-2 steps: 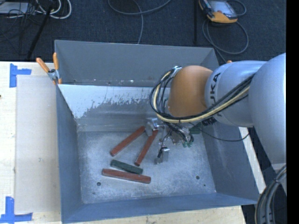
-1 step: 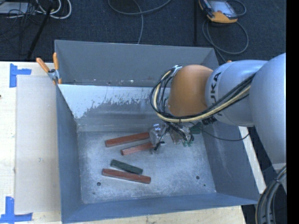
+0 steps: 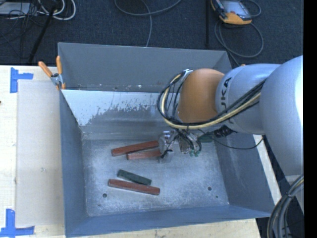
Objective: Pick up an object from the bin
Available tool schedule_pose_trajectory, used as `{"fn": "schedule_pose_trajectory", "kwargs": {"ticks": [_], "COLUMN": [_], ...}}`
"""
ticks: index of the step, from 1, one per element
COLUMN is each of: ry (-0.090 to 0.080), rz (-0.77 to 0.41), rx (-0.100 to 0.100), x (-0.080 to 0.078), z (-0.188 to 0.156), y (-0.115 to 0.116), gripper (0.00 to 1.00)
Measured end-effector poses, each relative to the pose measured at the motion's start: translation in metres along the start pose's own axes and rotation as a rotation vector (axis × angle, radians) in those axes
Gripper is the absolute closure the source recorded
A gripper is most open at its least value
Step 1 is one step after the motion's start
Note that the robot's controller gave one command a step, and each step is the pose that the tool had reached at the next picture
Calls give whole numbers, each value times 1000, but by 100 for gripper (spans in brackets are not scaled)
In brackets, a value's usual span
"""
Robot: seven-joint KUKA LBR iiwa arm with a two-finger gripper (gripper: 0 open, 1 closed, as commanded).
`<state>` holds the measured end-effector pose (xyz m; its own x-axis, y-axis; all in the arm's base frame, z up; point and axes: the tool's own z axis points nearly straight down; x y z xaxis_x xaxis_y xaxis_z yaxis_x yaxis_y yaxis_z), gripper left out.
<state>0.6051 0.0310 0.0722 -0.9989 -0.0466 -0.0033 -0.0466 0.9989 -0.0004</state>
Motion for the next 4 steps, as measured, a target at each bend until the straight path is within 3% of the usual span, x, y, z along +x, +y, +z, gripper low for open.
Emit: {"fn": "schedule_pose_trajectory", "kwargs": {"ticks": [1,2,3,4], "ry": [3,3,1,3], "rz": [36,33,617,613], "rx": [-1,-1,0,1], "x": [4,4,-3,-3], "z": [-7,-7,2,1], "y": [1,2,31,31], "gripper": [100,0,0,100]}}
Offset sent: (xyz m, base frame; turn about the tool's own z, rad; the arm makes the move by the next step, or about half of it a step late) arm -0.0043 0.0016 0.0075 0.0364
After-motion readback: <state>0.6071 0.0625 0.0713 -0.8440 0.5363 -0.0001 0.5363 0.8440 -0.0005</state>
